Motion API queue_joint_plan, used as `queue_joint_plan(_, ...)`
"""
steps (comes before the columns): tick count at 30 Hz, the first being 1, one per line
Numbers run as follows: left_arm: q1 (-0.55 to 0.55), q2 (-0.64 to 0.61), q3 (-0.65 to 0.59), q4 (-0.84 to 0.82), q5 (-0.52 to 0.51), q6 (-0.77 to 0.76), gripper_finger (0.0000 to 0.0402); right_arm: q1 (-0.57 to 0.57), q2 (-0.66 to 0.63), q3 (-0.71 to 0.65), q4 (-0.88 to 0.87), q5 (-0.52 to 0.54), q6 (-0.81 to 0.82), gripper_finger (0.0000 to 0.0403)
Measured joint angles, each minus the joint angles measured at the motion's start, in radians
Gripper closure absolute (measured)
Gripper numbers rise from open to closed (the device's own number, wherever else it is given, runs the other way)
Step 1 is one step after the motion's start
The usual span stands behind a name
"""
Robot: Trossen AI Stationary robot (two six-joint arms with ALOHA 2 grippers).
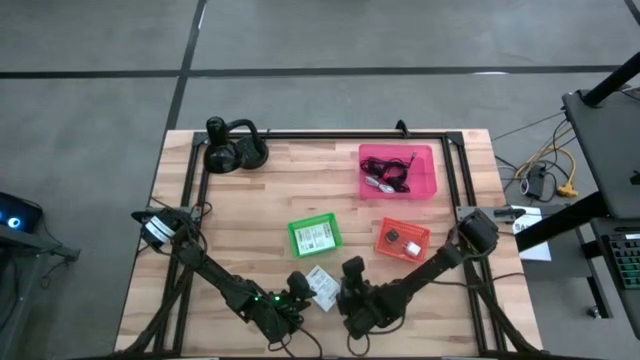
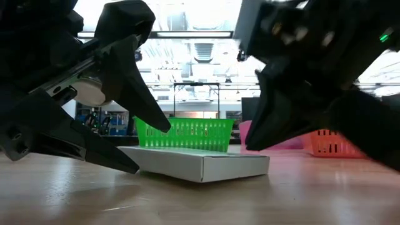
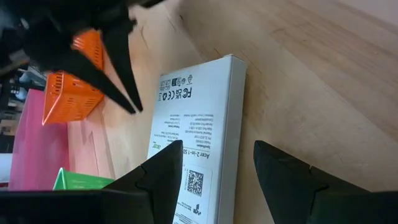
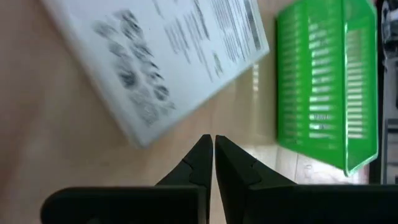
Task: Pick and place items into bin
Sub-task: Put the card reader box into the green bin
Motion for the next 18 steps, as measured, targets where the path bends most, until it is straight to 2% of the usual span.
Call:
queue_joint_plan(3, 0.0, 0.0, 0.0, 0.0, 0.0, 0.0, 0.022, -0.023, 0.0, -0.015, 0.001, -0.031, 0.0, 0.0394)
queue_joint_plan(8, 0.0, 0.0, 0.0, -0.001, 0.0, 0.002, 0.022, -0.06, -0.006, -0.027, 0.023, -0.197, 0.014, 0.0395)
queue_joint_plan(13, 0.0, 0.0, 0.0, -0.001, 0.002, 0.004, 0.022, -0.069, -0.007, -0.022, 0.088, -0.237, -0.044, 0.0395)
queue_joint_plan(18, 0.0, 0.0, -0.001, -0.004, 0.005, 0.014, 0.022, -0.074, -0.009, -0.012, 0.15, -0.333, -0.107, 0.0395)
